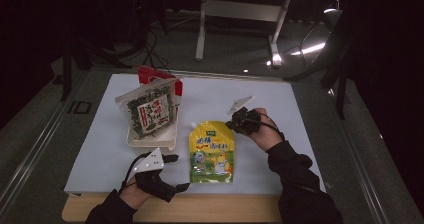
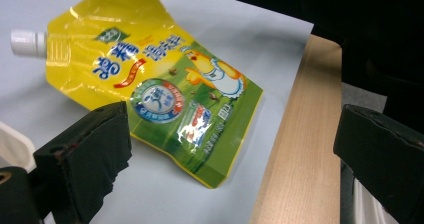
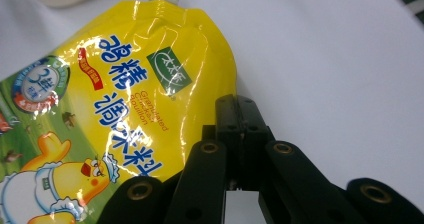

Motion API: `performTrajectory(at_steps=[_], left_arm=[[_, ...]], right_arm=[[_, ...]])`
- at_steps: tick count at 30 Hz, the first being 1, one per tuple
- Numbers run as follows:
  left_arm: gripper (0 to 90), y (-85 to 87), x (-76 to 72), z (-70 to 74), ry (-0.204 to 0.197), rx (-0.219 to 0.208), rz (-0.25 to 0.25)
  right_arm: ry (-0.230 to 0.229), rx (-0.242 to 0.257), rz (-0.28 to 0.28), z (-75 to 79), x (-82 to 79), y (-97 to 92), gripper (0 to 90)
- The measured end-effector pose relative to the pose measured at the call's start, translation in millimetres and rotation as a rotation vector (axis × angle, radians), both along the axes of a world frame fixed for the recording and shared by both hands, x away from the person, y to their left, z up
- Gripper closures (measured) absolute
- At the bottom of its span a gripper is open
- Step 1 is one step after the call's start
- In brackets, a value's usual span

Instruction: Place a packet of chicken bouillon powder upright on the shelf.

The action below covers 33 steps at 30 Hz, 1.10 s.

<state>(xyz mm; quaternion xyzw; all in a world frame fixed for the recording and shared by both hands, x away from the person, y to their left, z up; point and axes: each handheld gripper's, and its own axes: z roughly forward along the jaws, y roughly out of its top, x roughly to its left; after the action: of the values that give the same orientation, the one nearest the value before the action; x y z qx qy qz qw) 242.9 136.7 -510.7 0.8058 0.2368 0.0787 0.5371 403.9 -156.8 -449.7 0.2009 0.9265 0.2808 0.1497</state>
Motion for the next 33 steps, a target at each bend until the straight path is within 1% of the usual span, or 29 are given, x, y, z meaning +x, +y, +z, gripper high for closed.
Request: performTrajectory(at_steps=[2, 3, 5, 9, 10, 11, 12, 14, 16, 18, 19, 20, 21, 24, 26, 29, 30, 31, 32, 33], left_arm=[[3.0, 0.5, 0.9, 1.3, -0.007, -0.019, 0.004], [3.7, 0.7, 1.5, 2.4, -0.005, -0.023, 0.012], [3.8, 1.7, 2.7, 4.9, -0.010, -0.032, 0.033], [3.8, 2.9, 7.6, 11.6, 0.077, -0.008, 0.066], [3.2, 3.0, 8.7, 12.9, 0.086, -0.005, 0.075], [3.3, 2.6, 9.9, 13.9, 0.086, 0.007, 0.074], [3.6, 1.8, 10.6, 14.9, 0.080, 0.024, 0.081], [8.7, 0.5, 12.5, 16.5, 0.067, 0.040, 0.079], [15.3, -1.7, 14.8, 18.7, 0.049, 0.045, 0.080], [15.9, -4.5, 18.2, 21.4, 0.043, 0.048, 0.080], [17.8, -5.4, 20.4, 22.7, 0.036, 0.054, 0.085], [18.8, -6.1, 22.5, 24.2, 0.027, 0.058, 0.099], [20.0, -6.4, 25.4, 25.7, 0.029, 0.050, 0.098], [20.3, -6.9, 33.6, 31.4, 0.015, 0.046, 0.112], [20.3, -7.6, 39.5, 35.2, 0.006, 0.053, 0.122], [22.0, -9.2, 48.5, 40.4, 0.010, 0.040, 0.125], [22.8, -10.0, 51.7, 41.7, 0.013, 0.039, 0.113], [27.4, -11.1, 55.1, 42.7, 0.024, 0.039, 0.100], [29.2, -12.5, 57.8, 43.5, 0.027, 0.037, 0.102], [30.3, -13.9, 60.2, 43.9, 0.034, 0.029, 0.090]], right_arm=[[-0.015, 0.008, 0.010, 6.0, -5.6, -2.6, 90.0], [-0.030, 0.011, 0.011, 9.1, -8.9, -3.8, 90.0], [-0.047, 0.014, 0.024, 15.4, -15.7, -6.1, 90.0], [-0.081, 0.035, 0.040, 27.9, -31.1, -10.2, 90.0], [-0.089, 0.038, 0.049, 30.9, -35.0, -11.0, 90.0], [-0.102, 0.040, 0.051, 33.8, -39.0, -11.8, 90.0], [-0.103, 0.043, 0.060, 36.3, -42.1, -12.5, 90.0], [-0.121, 0.044, 0.067, 41.0, -49.0, -13.9, 90.0], [-0.136, 0.051, 0.082, 45.5, -57.0, -15.6, 90.0], [-0.145, 0.057, 0.090, 48.4, -62.1, -17.4, 90.0], [-0.148, 0.060, 0.093, 49.8, -64.5, -18.6, 90.0], [-0.150, 0.062, 0.092, 51.2, -67.0, -19.7, 90.0], [-0.152, 0.068, 0.097, 52.6, -69.0, -21.0, 90.0], [-0.162, 0.071, 0.108, 56.4, -74.8, -23.6, 90.0], [-0.169, 0.076, 0.115, 58.5, -78.3, -24.7, 90.0], [-0.175, 0.083, 0.125, 60.7, -81.8, -25.1, 90.0], [-0.175, 0.083, 0.126, 61.2, -82.8, -25.0, 90.0], [-0.177, 0.087, 0.127, 61.7, -83.4, -24.9, 90.0], [-0.173, 0.087, 0.131, 61.9, -84.1, -24.5, 90.0], [-0.176, 0.084, 0.132, 62.0, -84.7, -24.0, 90.0]])
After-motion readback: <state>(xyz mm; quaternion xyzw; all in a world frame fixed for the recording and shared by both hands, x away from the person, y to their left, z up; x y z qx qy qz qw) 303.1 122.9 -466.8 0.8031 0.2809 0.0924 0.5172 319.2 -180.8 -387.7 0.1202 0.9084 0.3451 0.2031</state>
